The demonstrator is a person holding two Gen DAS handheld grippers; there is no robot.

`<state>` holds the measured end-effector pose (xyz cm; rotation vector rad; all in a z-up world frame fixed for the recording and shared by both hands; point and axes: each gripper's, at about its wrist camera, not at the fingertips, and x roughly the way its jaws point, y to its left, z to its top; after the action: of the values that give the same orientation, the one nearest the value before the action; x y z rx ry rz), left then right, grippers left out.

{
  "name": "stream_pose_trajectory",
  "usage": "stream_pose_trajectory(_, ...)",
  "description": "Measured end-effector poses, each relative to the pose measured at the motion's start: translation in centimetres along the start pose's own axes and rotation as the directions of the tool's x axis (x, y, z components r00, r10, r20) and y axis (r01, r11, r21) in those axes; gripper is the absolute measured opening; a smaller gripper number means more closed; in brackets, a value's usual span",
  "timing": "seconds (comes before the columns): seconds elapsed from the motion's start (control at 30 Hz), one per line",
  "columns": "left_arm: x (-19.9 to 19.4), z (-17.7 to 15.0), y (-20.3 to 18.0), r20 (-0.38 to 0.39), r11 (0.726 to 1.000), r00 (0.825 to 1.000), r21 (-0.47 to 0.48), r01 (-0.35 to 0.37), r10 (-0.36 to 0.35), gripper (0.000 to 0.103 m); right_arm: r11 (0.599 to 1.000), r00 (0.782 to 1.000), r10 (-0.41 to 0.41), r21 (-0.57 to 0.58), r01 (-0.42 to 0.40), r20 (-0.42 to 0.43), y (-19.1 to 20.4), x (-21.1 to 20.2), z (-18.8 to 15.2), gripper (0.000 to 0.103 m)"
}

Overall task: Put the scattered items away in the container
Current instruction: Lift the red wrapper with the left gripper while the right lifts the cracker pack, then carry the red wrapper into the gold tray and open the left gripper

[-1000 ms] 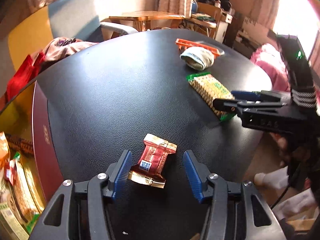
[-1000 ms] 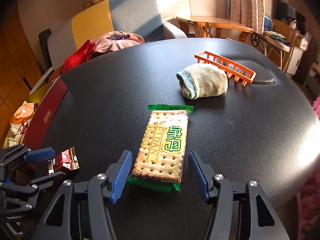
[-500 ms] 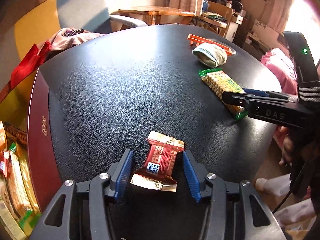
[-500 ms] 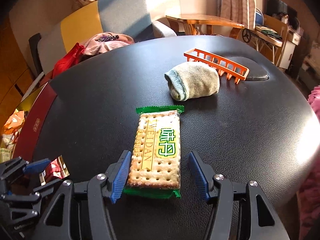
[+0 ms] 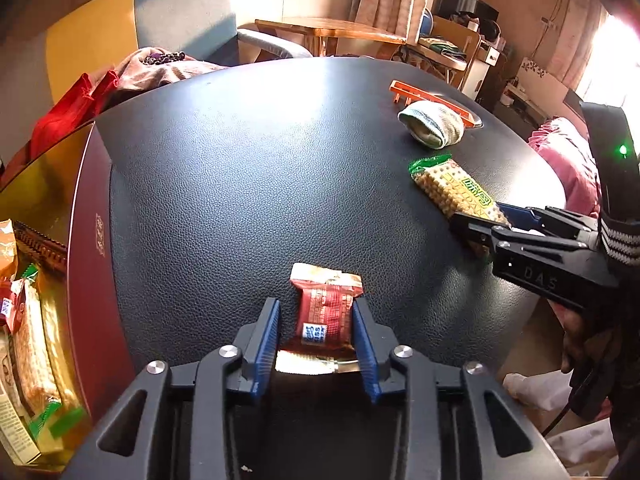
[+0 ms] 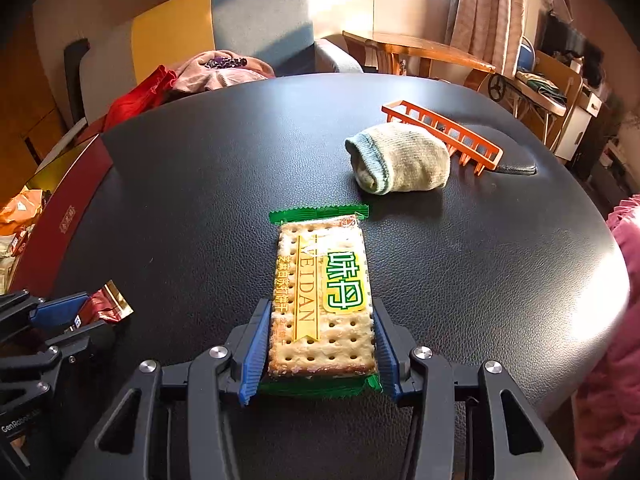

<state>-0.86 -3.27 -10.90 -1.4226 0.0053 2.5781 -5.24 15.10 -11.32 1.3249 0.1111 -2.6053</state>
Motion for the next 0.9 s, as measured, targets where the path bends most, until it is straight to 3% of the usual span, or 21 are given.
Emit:
stream_pose_trajectory(0.13, -0.7, -0.1, -0.1, 0.012, 1.000, 1.000, -0.002, -0.011, 0.011, 0.025, 1.000, 1.000, 0.004, 0.008, -0.004, 0.001, 0.0, 0.1, 0.0, 0.049)
stream_pose_trajectory(0.57, -4.1, 0.3, -0.1, 0.088, 0.999, 0.995, 0.007, -0.048, 0.047, 0.024, 1.000, 1.000, -0.011, -0.025, 0.011, 0.004, 1.6, 0.2, -0.1, 0.048)
stream_pose_trajectory(0.9, -10.1, 0.2, 4.8, 0.182, 0.988, 0.977, -0.122, -0.090, 0.111, 0.024, 0.998, 1.000, 0.007, -0.064, -0.006, 0.009, 4.2, 0.2, -0.2, 0.048)
